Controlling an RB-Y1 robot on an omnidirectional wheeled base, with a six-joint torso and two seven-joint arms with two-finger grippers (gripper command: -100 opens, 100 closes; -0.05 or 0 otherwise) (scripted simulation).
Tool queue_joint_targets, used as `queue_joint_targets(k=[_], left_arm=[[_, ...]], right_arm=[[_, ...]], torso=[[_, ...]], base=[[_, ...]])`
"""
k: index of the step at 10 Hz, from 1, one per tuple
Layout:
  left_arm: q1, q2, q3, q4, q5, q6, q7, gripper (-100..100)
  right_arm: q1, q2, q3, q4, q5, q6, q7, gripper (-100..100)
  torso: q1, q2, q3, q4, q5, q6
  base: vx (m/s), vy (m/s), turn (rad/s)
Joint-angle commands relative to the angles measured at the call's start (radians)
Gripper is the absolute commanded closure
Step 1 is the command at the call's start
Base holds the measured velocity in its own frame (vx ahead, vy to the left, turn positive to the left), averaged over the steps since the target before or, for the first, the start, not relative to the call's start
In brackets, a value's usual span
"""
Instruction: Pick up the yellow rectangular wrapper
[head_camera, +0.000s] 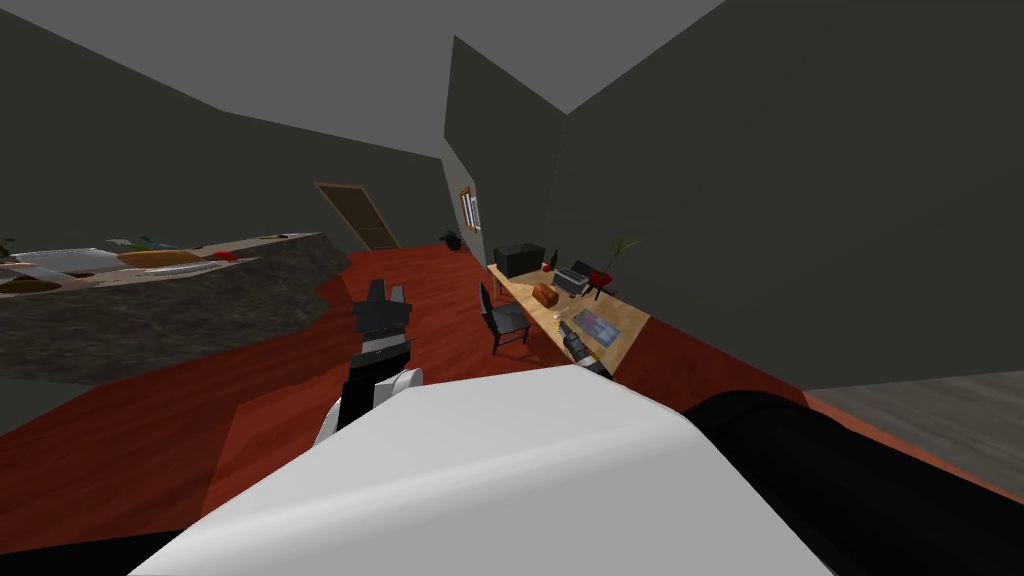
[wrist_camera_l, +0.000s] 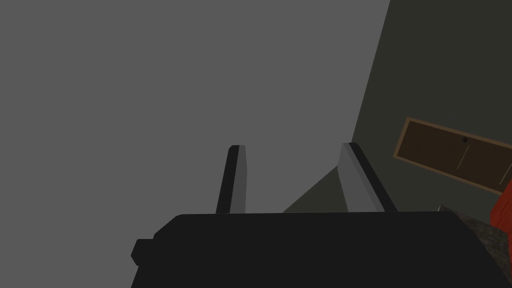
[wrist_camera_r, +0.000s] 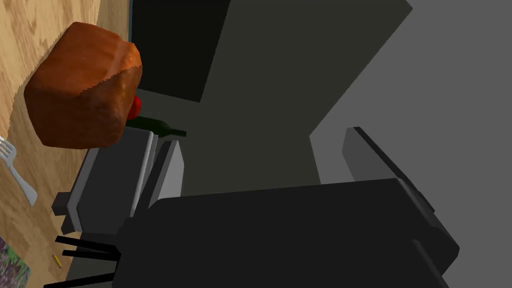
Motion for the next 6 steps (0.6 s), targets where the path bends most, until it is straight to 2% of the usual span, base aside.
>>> queue_joint_targets(k=[1,2,4,5,6], left_arm=[[0.000,0.000,0.000,0.000,0.000,0.000,0.000,0],[0.000,0.000,0.000,0.000,0.000,0.000,0.000,0],[0.000,0.000,0.000,0.000,0.000,0.000,0.000,0],[0.000,0.000,0.000,0.000,0.000,0.000,0.000,0],[0.000,0.000,0.000,0.000,0.000,0.000,0.000,0]], right_arm=[[0.029,-0.047,0.038,0.043,0.008,0.026,0.050,-100],[0.029,-0.047,0.038,0.043,0.008,0.026,0.052,-100],[0.065,-0.118,0.080,0.118,0.012,0.048,0.109,-100],[0.065,-0.118,0.080,0.118,0.012,0.048,0.113,-100],[0.085,-0.153,0.101,0.155,0.014,0.060,0.145,-100]], torso=[[0.000,0.000,0.000,0.000,0.000,0.000],[0.002,-0.003,-0.002,0.000,0.000,0.000],[-0.001,0.000,0.000,0.000,0.000,0.000],[0.000,0.000,0.000,0.000,0.000,0.000],[-0.001,0.001,0.001,0.000,0.000,0.000]], base=[[0.177,0.090,0.101],[0.138,0.058,0.030],[0.110,0.042,0.107],[0.097,0.032,0.041],[0.106,0.040,0.078]])
